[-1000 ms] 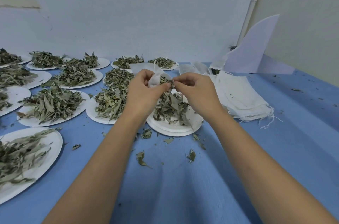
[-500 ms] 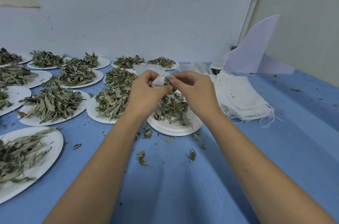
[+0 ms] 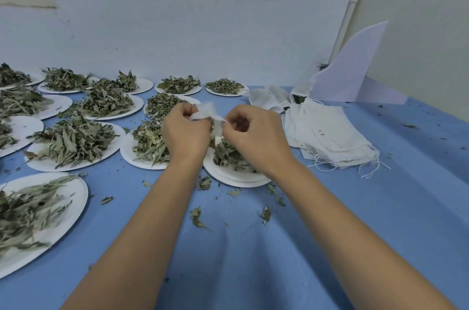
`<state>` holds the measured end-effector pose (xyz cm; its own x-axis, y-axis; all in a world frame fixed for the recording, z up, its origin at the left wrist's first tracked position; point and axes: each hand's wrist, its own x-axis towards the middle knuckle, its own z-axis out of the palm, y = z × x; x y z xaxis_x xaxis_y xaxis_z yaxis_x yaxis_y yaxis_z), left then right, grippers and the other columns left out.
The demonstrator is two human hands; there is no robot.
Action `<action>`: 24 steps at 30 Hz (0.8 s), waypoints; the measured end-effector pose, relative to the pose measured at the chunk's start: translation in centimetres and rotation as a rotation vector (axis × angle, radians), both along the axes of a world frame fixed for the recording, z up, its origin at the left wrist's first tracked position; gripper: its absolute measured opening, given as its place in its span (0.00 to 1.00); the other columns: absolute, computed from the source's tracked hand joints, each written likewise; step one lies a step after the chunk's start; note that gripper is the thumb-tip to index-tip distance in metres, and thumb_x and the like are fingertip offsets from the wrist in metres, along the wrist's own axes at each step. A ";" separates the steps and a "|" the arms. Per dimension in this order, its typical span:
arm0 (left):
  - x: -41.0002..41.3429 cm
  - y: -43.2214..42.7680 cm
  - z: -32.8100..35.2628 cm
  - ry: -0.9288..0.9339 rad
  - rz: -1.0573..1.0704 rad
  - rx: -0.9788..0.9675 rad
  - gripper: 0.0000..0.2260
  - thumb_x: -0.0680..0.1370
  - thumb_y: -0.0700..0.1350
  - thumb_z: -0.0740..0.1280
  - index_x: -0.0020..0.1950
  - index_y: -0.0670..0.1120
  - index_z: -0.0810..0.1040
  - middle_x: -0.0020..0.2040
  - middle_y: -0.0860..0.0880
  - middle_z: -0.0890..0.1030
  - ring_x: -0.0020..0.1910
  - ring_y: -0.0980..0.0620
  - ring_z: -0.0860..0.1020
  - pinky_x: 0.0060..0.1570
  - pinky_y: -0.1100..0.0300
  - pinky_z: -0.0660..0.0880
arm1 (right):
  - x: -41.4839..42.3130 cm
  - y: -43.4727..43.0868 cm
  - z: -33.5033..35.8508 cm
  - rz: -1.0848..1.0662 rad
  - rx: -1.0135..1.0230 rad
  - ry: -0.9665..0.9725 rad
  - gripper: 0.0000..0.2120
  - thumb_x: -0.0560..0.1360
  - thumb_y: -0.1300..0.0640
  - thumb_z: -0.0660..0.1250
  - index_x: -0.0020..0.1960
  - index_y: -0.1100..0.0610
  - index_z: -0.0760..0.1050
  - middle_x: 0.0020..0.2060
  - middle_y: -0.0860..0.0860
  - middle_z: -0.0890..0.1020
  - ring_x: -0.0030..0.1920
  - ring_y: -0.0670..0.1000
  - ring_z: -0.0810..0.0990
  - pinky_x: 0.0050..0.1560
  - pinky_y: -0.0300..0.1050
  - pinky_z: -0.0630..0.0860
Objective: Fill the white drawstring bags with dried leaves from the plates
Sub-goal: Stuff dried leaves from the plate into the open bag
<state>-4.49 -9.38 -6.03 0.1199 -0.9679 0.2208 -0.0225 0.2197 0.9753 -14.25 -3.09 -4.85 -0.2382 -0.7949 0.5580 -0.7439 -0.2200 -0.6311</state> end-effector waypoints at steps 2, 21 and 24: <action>0.2 -0.1 0.0 -0.021 0.049 -0.006 0.12 0.70 0.32 0.64 0.34 0.49 0.69 0.31 0.52 0.70 0.29 0.53 0.67 0.29 0.60 0.65 | 0.4 0.2 0.1 0.045 -0.015 -0.021 0.06 0.70 0.61 0.68 0.35 0.53 0.76 0.26 0.43 0.75 0.30 0.41 0.71 0.33 0.33 0.68; -0.9 0.8 0.1 0.048 0.008 -0.004 0.12 0.71 0.41 0.73 0.37 0.49 0.70 0.31 0.53 0.71 0.27 0.57 0.68 0.29 0.63 0.66 | -1.0 -0.1 -0.3 0.191 0.096 -0.339 0.18 0.70 0.61 0.72 0.55 0.48 0.71 0.50 0.43 0.77 0.40 0.45 0.82 0.39 0.33 0.76; -0.9 0.7 0.1 0.059 0.019 0.004 0.10 0.72 0.41 0.73 0.39 0.48 0.72 0.31 0.53 0.71 0.25 0.60 0.69 0.28 0.65 0.68 | -1.0 -0.3 -0.4 0.191 0.141 -0.416 0.19 0.71 0.62 0.71 0.57 0.48 0.72 0.51 0.42 0.77 0.41 0.43 0.82 0.40 0.35 0.77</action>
